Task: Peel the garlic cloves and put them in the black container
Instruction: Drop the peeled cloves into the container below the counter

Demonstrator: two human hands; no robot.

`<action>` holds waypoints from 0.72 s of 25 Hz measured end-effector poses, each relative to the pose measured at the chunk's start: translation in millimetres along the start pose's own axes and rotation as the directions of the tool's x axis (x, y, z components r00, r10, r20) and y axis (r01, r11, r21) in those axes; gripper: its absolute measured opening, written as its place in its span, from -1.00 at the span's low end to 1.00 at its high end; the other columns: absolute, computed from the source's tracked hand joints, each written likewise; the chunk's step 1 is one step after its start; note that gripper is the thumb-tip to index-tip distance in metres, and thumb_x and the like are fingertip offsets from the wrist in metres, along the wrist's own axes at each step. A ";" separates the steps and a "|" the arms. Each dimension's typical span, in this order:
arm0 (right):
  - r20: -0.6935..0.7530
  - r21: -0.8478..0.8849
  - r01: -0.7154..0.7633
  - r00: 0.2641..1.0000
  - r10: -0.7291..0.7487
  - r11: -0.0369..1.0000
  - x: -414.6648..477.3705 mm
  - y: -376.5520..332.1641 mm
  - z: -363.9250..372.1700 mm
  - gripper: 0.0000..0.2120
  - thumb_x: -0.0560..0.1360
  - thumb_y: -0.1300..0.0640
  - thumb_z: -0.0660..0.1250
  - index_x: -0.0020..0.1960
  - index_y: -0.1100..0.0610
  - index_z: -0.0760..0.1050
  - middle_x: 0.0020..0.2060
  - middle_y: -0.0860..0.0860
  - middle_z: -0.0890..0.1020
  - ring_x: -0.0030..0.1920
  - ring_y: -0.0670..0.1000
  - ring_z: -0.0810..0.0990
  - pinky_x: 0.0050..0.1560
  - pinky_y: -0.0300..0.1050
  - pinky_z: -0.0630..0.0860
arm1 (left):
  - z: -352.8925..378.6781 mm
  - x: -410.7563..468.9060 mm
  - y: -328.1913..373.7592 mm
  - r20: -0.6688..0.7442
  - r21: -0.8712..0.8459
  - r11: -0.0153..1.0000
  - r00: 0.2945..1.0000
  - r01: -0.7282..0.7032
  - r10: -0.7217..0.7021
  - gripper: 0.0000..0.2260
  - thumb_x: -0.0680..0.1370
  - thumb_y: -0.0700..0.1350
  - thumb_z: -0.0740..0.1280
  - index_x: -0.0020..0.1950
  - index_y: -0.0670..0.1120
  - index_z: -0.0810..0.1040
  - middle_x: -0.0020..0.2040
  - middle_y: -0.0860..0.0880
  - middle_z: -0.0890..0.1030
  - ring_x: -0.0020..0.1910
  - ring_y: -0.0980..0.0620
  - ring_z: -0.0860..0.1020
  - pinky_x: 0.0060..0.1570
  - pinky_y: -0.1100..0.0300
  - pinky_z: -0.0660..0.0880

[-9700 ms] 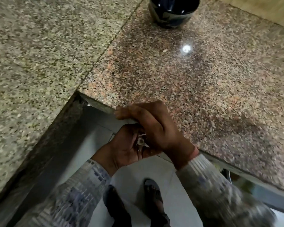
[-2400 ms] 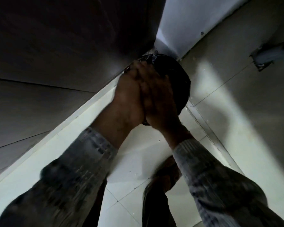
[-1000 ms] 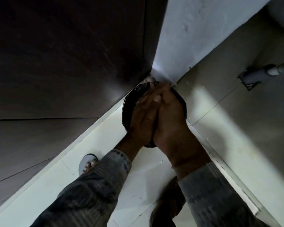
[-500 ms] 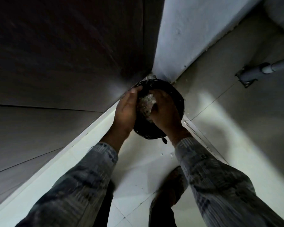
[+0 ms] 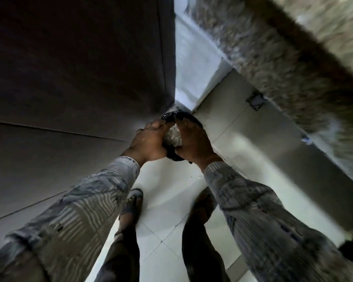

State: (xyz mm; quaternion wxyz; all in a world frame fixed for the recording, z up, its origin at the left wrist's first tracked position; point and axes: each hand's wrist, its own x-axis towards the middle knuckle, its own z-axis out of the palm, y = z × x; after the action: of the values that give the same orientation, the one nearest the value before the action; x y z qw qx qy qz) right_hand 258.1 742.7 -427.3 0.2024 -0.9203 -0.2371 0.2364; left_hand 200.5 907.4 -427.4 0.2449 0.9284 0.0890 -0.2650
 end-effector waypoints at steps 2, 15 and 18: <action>-0.025 -0.010 -0.012 1.000 0.012 1.000 -28.9 -30.6 -44.1 -0.07 0.24 -0.32 0.11 0.53 0.06 0.38 0.40 0.10 0.52 0.43 0.16 0.46 0.45 0.13 0.39 | -42.9 -32.3 24.2 0.012 0.079 0.996 0.999 -0.046 0.046 -0.10 0.17 0.29 0.12 0.56 0.23 0.25 0.54 0.03 0.35 0.47 -0.14 0.39 0.35 -0.16 0.45; -0.320 -0.071 -0.452 0.855 0.409 0.889 -271.3 -152.9 -274.8 -0.07 0.34 -0.19 0.49 0.61 -0.02 0.21 0.49 0.10 0.38 0.48 0.21 0.36 0.47 0.21 0.33 | -254.2 -221.9 196.7 0.053 0.403 0.759 0.841 -0.512 0.539 -0.12 0.35 0.11 0.46 0.62 0.14 0.17 0.54 -0.06 0.29 0.48 -0.18 0.31 0.34 -0.20 0.40; -0.419 0.014 -0.585 0.733 0.536 0.811 -349.1 -157.2 -319.0 -0.02 0.31 -0.23 0.50 0.62 -0.05 0.16 0.53 0.09 0.34 0.51 0.19 0.32 0.51 0.20 0.29 | -276.7 -261.4 261.9 0.101 0.424 0.648 0.744 -0.633 0.660 -0.07 0.32 0.09 0.46 0.63 0.16 0.12 0.54 -0.07 0.29 0.49 -0.19 0.31 0.37 -0.20 0.40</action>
State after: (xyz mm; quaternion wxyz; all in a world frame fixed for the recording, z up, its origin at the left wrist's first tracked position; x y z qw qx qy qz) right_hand 103.1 600.5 24.4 0.1109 -0.9872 0.0852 0.0769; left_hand 181.3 810.7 24.0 0.1082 0.9364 -0.3011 -0.1441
